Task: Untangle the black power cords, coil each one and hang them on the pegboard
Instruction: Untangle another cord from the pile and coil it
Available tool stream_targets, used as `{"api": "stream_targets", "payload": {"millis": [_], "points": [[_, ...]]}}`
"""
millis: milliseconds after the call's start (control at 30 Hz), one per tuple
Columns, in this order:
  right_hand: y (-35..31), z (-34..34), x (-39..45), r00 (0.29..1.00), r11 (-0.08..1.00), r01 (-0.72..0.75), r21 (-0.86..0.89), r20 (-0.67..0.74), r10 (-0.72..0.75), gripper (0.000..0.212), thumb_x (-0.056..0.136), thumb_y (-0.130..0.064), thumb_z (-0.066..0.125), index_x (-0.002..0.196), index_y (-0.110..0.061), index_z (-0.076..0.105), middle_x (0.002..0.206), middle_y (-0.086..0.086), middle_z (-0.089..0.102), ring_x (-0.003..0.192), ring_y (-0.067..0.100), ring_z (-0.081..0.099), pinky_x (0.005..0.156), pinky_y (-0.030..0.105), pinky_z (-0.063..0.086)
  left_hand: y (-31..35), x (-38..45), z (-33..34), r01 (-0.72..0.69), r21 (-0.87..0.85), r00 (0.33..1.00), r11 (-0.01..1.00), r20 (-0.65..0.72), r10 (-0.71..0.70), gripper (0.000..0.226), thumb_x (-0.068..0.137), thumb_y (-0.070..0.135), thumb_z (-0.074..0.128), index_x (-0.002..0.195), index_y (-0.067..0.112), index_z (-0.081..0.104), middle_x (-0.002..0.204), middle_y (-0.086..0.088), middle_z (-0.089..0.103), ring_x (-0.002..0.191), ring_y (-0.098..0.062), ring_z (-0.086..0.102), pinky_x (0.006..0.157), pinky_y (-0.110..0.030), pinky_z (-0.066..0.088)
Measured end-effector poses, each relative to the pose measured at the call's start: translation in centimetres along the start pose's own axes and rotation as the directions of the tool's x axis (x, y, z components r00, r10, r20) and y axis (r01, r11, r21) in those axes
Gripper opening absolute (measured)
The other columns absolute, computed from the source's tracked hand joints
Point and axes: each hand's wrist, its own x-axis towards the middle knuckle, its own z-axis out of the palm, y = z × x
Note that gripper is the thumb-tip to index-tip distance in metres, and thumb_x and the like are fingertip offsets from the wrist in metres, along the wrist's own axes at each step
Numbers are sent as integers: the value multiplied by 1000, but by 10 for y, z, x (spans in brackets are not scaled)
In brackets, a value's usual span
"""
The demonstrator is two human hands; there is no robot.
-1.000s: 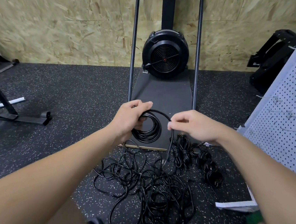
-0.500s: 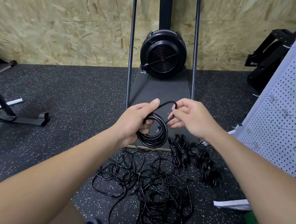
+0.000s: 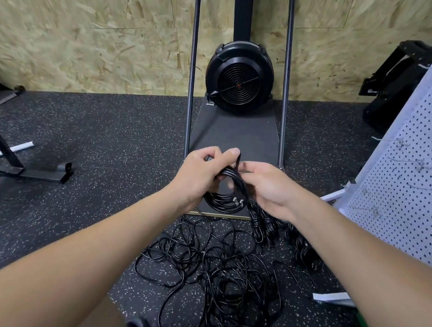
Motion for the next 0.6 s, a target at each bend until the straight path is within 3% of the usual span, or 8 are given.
{"api": "stream_targets", "payload": {"millis": [67, 133, 233, 300, 367, 433, 500, 600], "points": [[-1, 6, -1, 998, 991, -2, 134, 62, -6, 32, 112, -15, 47, 116, -4, 77, 92, 10, 67, 84, 19, 58, 72, 32, 44, 2, 2, -3, -38, 26, 998, 999, -48, 39, 52, 95, 46, 81, 70, 19, 44, 69, -35, 50, 52, -21, 30, 48, -26, 24], [-3, 14, -5, 994, 985, 5, 174, 107, -24, 36, 115, -31, 48, 117, -7, 75, 89, 4, 64, 85, 17, 55, 72, 31, 42, 1, 3, -3, -55, 35, 995, 998, -80, 57, 51, 94, 46, 81, 71, 18, 45, 64, -26, 51, 52, -21, 30, 50, -28, 24], [3, 18, -6, 990, 978, 139, -152, 42, -135, 26, 107, -16, 70, 129, -3, 68, 98, -1, 74, 90, 8, 69, 82, 24, 53, -2, 5, -5, -58, 54, 992, 997, -106, 64, 53, 97, 41, 81, 69, 15, 44, 58, 0, 40, 54, -18, 32, 52, -29, 27], [7, 11, -4, 982, 867, 166, -469, 0, -188, 30, 101, -15, 75, 129, -15, 66, 105, -4, 77, 91, 11, 73, 89, 38, 58, -4, 6, -6, -63, 71, 991, 996, -116, 71, 55, 97, 42, 81, 67, 19, 41, 57, 2, 40, 53, -18, 33, 52, -29, 28], [6, 10, -6, 986, 779, 157, -607, 57, -155, 44, 102, -23, 67, 144, -33, 60, 124, -5, 77, 103, 15, 78, 96, 55, 63, -2, 8, -10, -59, 105, 985, 993, -154, 75, 54, 94, 46, 82, 65, 22, 42, 59, -1, 43, 53, -19, 34, 54, -32, 28], [5, 8, -10, 985, 780, 169, -603, 128, -115, 55, 110, -14, 51, 158, -39, 49, 144, -2, 69, 107, 18, 80, 91, 58, 66, 0, 12, -18, -33, 94, 979, 995, -197, 51, 53, 93, 44, 82, 64, 24, 44, 62, -5, 44, 52, -19, 32, 53, -31, 25], [0, 5, -17, 977, 793, 190, -579, 194, -93, 52, 117, -8, 39, 163, -30, 49, 151, -3, 65, 107, 18, 81, 92, 45, 67, 3, 15, -28, -5, 38, 972, 999, -235, 13, 51, 96, 39, 81, 65, 24, 44, 63, -5, 44, 48, -16, 30, 50, -27, 24], [-9, -11, -20, 981, 848, 180, -499, 154, -118, 40, 119, -14, 45, 155, -19, 60, 146, 2, 70, 108, 20, 81, 94, 42, 67, 8, 21, -37, 26, -107, 979, 994, -198, -47, 44, 100, 36, 79, 73, 25, 46, 65, -2, 44, 49, -14, 27, 50, -29, 21]]}}
